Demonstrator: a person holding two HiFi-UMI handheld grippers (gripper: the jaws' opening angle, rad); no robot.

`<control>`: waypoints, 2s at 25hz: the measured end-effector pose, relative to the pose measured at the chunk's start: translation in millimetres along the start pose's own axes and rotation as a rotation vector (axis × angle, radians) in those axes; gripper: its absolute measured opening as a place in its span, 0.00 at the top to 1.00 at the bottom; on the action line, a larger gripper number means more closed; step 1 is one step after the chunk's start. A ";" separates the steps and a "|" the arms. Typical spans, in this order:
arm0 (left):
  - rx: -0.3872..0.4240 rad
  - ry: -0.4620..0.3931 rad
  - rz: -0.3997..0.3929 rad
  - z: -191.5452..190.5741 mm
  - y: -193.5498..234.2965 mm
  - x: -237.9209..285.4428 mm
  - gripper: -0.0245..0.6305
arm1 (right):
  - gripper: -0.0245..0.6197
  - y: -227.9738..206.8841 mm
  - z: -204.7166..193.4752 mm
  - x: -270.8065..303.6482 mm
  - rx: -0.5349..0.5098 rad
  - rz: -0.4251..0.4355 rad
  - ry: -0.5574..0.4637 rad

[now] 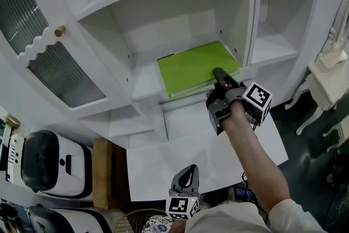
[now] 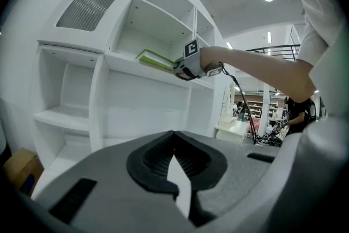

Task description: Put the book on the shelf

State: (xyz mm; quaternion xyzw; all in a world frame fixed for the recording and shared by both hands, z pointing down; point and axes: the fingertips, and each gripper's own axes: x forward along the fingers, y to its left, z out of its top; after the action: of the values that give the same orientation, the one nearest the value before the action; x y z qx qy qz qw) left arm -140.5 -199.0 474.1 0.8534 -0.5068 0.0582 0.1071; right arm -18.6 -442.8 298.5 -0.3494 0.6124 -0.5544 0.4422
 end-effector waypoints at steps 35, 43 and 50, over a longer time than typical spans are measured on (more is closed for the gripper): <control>0.011 0.006 -0.013 -5.2 -10.3 -6.6 0.96 | 0.92 0.3 2.7 -42.1 -0.235 0.063 0.037; 0.017 0.012 -0.008 -5.7 -10.7 -7.7 0.96 | 0.94 18.4 -35.4 -54.9 -0.478 0.162 0.204; 0.019 0.020 -0.008 -7.3 -17.1 -7.8 0.96 | 0.94 7.5 -55.7 -94.5 -0.888 0.136 0.285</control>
State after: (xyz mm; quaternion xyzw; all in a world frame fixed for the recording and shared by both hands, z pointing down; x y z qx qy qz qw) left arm -129.2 -182.7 477.4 0.8557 -0.5018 0.0712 0.1041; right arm -35.5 -334.3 305.3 -0.3843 0.8663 -0.2508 0.1970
